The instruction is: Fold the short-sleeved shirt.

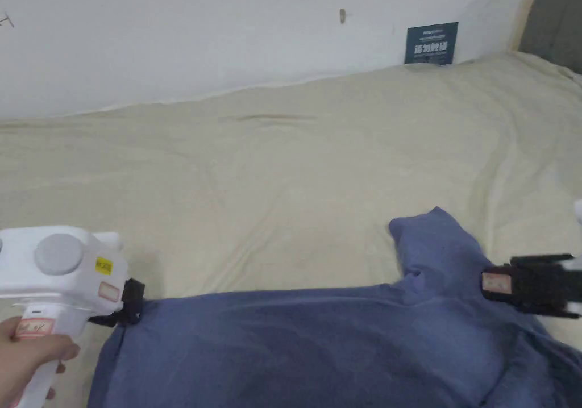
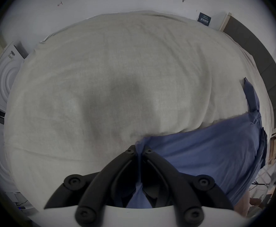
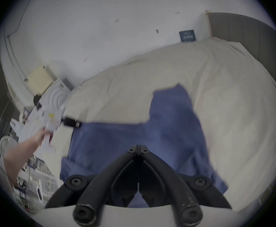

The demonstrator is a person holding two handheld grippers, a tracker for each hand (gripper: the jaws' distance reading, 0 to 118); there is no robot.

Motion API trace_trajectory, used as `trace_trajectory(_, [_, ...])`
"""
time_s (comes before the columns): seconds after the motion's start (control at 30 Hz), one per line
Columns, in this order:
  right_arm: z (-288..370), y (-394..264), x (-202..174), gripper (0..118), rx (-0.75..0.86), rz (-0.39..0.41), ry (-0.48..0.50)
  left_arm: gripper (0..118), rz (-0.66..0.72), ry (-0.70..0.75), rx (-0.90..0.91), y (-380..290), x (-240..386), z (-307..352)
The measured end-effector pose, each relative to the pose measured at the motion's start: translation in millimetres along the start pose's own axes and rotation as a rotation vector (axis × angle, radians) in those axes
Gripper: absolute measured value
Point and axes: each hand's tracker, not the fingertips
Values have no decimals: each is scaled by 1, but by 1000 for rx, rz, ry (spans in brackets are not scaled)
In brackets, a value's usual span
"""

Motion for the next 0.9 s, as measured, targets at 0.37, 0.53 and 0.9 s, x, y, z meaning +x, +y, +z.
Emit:
trace_trajectory(0.37, [-163, 99, 59, 102, -400, -40, -389, 4, -17, -4, 6, -5, 0, 10])
trace_trajectory(0.53, [-168, 88, 65, 0, -409, -26, -384, 4, -16, -4, -14, -1, 0, 4])
trace_trajectory(0.9, [-106, 93, 55, 0, -281, -39, -326, 4, 51, -37, 15, -4, -5, 12])
